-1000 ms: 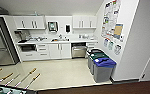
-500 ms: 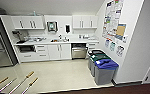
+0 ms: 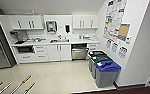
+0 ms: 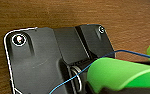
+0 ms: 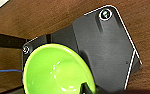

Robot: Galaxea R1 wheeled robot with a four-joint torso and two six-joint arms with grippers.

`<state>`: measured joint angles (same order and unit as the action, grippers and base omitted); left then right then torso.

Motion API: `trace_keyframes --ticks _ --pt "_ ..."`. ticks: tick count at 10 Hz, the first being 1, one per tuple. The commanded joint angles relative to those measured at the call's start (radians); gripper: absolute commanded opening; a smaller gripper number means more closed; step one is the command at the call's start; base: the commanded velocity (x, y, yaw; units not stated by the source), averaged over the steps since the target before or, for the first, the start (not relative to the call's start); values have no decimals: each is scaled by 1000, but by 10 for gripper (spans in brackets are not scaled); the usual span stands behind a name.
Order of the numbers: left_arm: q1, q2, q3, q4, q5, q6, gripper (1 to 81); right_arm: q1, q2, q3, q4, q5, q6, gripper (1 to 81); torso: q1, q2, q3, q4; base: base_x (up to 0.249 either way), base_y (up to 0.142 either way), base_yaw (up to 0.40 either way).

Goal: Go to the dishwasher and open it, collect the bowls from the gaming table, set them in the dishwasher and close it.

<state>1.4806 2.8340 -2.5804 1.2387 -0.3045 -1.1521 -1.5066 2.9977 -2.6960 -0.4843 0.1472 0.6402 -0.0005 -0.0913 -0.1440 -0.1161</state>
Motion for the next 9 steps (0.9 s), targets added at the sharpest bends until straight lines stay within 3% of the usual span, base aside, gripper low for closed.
trace_keyframes --ticks 1,9 --pt "-50 -14 2 8 21 0 10 51 -3 4 -14 -38 -1 10 1 0 0 0 170 0 0" --pt "-50 -14 2 2 22 0 10 55 0 4 -16 -40 -1 10 1 0 0 0 164 0 0"
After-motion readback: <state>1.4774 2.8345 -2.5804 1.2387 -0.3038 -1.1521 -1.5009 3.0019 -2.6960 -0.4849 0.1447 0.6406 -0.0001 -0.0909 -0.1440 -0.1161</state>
